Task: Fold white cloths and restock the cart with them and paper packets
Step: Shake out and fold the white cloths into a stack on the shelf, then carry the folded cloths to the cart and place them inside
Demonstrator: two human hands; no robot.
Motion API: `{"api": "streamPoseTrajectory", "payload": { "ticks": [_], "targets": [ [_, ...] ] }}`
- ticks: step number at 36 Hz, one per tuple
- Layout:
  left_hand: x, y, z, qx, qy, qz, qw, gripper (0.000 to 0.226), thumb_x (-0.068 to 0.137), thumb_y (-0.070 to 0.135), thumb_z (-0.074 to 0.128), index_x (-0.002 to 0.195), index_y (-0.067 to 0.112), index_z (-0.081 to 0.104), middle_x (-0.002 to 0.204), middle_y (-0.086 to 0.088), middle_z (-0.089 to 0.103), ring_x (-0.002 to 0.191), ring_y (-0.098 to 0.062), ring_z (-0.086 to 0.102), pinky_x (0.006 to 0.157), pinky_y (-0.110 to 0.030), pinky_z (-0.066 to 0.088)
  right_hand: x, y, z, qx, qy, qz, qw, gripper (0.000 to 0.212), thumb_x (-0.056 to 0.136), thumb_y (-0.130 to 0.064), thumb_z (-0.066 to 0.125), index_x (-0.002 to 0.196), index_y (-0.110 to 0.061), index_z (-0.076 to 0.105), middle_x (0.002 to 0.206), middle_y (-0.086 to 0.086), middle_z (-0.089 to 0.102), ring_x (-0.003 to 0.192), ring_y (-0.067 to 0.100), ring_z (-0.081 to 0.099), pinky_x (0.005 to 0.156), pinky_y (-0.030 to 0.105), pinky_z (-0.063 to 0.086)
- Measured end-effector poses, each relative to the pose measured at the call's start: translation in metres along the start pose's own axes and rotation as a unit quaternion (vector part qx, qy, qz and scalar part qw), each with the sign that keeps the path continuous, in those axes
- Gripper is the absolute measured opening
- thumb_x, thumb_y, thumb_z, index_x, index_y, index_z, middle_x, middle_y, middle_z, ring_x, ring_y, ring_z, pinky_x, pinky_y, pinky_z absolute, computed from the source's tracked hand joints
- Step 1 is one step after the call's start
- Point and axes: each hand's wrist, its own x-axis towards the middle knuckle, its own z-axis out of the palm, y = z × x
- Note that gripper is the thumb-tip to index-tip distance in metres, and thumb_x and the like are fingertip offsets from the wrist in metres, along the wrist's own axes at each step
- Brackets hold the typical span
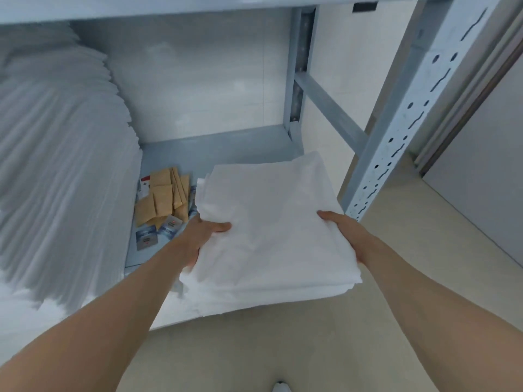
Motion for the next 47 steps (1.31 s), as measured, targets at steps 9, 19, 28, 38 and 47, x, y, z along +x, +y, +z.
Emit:
{"api": "streamPoseTrajectory", "payload": {
  "ticks": [9,19,28,38,47],
  "targets": [
    [-0.072,0.014,-0.022,0.010,-0.058,0.028,0.998,0.062,0.080,0.003,0.077,0.135,0.014,0.052,0.120,-0.015,0.069,0.092,-0.032,0.071,0.057,-0.036,0.059,-0.100,0.004,0.013,0.037,0.022,-0.060,0.997,0.057,0.081,-0.037,0.076,0.131,-0.018,0.059,0.118,0.013,0.070,0.106,0.035,0.068,0.094,0.050,0.053],
    [-0.155,-0.008,-0.024,0.029,-0.138,0.095,0.985,0.066,0.082,0.017,0.080,0.140,0.010,0.050,0.133,-0.014,0.061,0.119,-0.037,0.059,0.104,-0.055,0.046,-0.233,0.065,0.014,0.077,0.083,-0.071,0.991,0.046,0.083,-0.043,0.072,0.122,-0.019,0.065,0.103,0.007,0.076,0.089,0.026,0.075,0.074,0.035,0.055],
    [-0.213,-0.017,0.042,0.088,-0.205,0.113,0.968,0.069,0.082,0.013,0.080,0.142,0.013,0.046,0.133,-0.012,0.061,0.118,-0.036,0.059,0.104,-0.055,0.046,-0.328,0.113,-0.040,0.117,0.168,-0.085,0.975,0.062,0.069,-0.052,0.079,0.122,-0.022,0.066,0.106,0.005,0.076,0.093,0.026,0.074,0.074,0.035,0.056],
    [-0.249,-0.020,0.173,0.123,-0.275,0.115,0.947,0.081,0.080,0.017,0.082,0.148,0.016,0.039,0.138,-0.009,0.056,0.122,-0.035,0.056,0.105,-0.056,0.044,-0.391,0.134,-0.145,0.157,0.271,-0.108,0.943,0.056,0.071,-0.046,0.080,0.119,-0.020,0.065,0.100,0.004,0.077,0.086,0.025,0.075,0.066,0.031,0.058],
    [-0.277,-0.025,0.314,0.127,-0.299,0.122,0.938,0.065,0.078,0.012,0.083,0.135,0.011,0.052,0.121,-0.011,0.065,0.111,-0.035,0.062,0.099,-0.054,0.048,-0.417,0.135,-0.278,0.159,0.306,-0.123,0.930,0.049,0.073,-0.045,0.079,0.113,-0.020,0.067,0.092,0.001,0.078,0.079,0.022,0.076,0.060,0.030,0.057]
  ]
}}
